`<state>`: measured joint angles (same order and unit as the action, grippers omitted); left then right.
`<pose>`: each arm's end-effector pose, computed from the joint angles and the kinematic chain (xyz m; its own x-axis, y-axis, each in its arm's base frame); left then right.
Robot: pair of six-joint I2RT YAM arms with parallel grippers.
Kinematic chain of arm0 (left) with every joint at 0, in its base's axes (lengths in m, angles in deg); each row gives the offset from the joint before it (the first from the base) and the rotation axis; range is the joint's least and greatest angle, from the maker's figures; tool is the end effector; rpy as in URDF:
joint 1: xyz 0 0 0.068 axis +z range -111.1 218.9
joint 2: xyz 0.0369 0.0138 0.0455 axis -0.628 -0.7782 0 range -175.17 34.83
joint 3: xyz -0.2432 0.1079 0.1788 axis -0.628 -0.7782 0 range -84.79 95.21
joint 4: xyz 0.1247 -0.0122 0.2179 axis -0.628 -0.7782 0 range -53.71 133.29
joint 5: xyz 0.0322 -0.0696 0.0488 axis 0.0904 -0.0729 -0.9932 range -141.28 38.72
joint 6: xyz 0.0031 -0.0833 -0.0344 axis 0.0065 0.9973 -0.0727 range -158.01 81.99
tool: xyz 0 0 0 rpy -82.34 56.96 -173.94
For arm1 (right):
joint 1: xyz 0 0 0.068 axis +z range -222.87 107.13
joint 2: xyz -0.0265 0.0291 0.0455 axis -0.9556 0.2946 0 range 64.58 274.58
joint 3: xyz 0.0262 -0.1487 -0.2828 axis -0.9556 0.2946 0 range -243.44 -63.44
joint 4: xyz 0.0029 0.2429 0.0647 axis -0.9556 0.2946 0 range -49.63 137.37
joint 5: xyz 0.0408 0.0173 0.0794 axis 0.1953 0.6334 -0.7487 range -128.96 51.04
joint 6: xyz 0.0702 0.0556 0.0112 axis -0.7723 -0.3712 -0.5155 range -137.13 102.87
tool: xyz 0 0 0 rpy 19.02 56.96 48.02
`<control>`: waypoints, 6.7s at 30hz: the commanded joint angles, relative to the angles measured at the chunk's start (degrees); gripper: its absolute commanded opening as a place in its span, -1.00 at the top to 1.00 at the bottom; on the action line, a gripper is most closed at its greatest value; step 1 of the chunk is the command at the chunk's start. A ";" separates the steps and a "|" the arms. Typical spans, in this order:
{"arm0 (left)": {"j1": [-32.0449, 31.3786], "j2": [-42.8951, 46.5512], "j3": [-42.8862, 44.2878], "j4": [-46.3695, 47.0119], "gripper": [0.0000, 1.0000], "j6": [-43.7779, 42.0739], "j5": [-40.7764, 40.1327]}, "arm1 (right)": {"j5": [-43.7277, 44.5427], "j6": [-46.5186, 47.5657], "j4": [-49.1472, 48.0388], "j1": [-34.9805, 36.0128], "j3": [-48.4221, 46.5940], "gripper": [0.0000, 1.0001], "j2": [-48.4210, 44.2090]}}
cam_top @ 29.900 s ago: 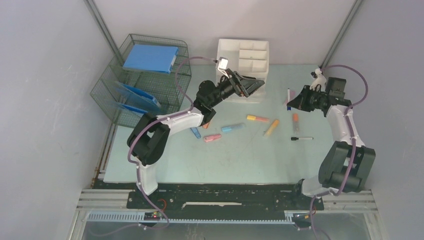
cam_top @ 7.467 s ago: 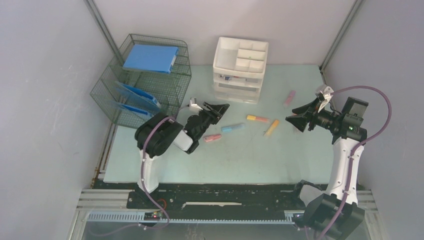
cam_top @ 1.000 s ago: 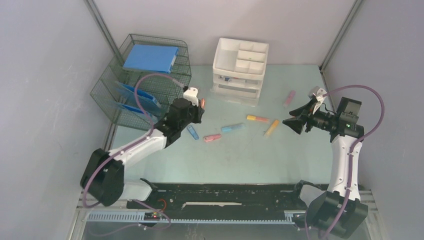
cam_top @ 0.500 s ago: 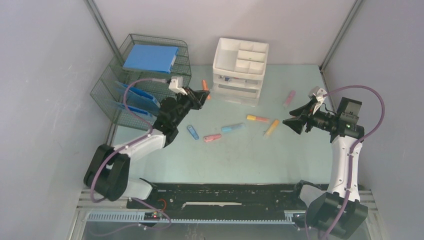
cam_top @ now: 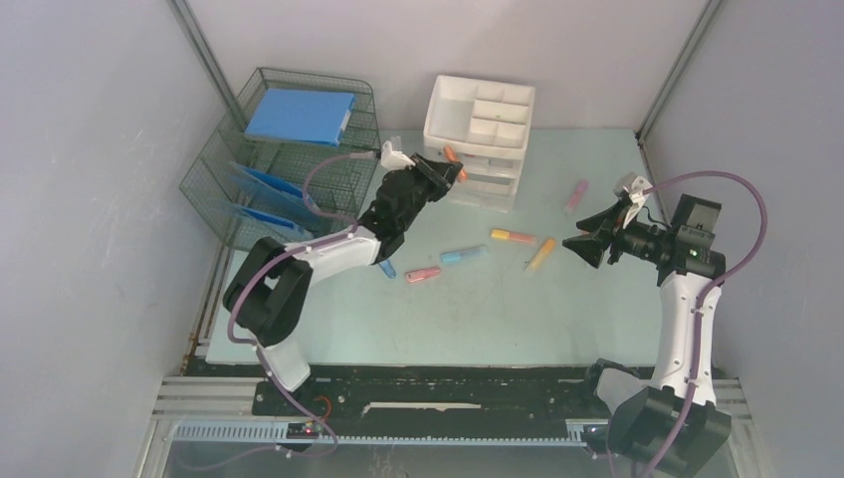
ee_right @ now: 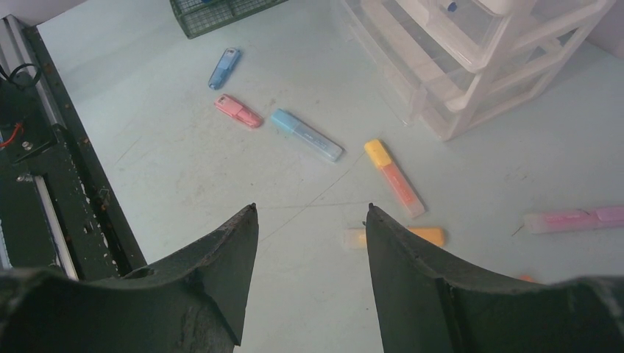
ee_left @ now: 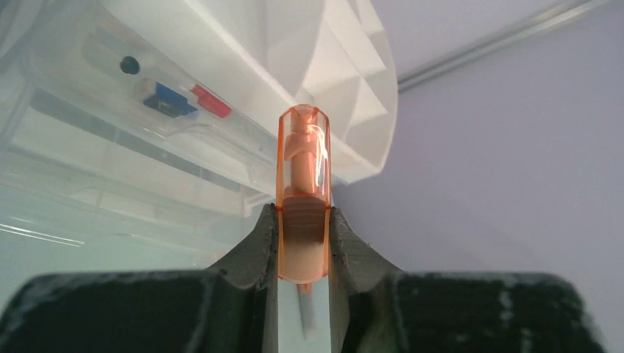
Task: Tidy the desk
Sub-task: Pick up the stationery from the center of the board, then place the stationery in the drawer, then pick up the stationery from the center of the board, then place the stationery in the drawer.
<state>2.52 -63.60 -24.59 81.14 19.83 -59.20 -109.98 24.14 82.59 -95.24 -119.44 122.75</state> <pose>0.3614 -0.2525 0.3244 -0.4063 -0.7422 -0.5329 0.2492 0.4712 -0.8461 0.1795 0.0085 0.3605 -0.1555 -0.1680 -0.9735 -0.8033 0.5950 0.0257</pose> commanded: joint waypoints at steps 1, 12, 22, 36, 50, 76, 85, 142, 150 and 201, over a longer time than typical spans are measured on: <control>-1.54 -2.50 7.85 -8.48 0.97 6.77 -13.32 | -1.55 0.99 -0.16 -0.26 -1.44 -0.27 -1.31; -1.65 -10.84 14.04 -12.32 0.91 17.05 -17.96 | -1.83 1.17 -0.01 -0.30 -1.39 -0.27 -1.83; -0.82 -16.02 18.73 -12.87 0.49 17.22 -15.34 | -2.17 1.29 0.12 -0.63 -1.44 -0.27 -2.22; -0.26 -7.74 11.88 -6.93 -0.04 10.31 -10.15 | -2.78 1.44 0.31 -1.18 -1.43 -0.27 -2.28; -0.46 11.60 -7.65 3.26 -0.42 -17.70 -9.48 | -3.17 1.44 0.51 -1.61 -1.41 -0.27 -2.45; -4.62 38.47 -22.05 -55.73 -0.92 4.09 -29.47 | -2.43 1.54 0.56 -1.46 -1.43 -0.27 -1.73; -4.66 17.78 -11.77 -61.10 -0.83 1.90 -28.92 | -2.87 1.46 0.56 -1.95 -1.45 -0.27 -2.19; 3.40 15.15 -10.33 -26.13 0.57 -9.97 -1.22 | -3.68 1.88 1.01 -2.33 -1.46 -0.27 -2.89; 3.80 5.33 0.56 -11.96 0.58 -1.09 1.53 | -3.91 1.88 0.98 -2.65 -1.50 -0.27 -3.44; 6.02 6.02 -4.51 8.28 -0.03 -19.38 -1.78 | -6.17 2.55 2.07 -4.26 -1.41 -0.27 -4.30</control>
<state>8.60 -67.82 -24.54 89.20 14.43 -57.87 -114.55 25.28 84.32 -99.08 -119.44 119.32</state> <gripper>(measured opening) 0.509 0.637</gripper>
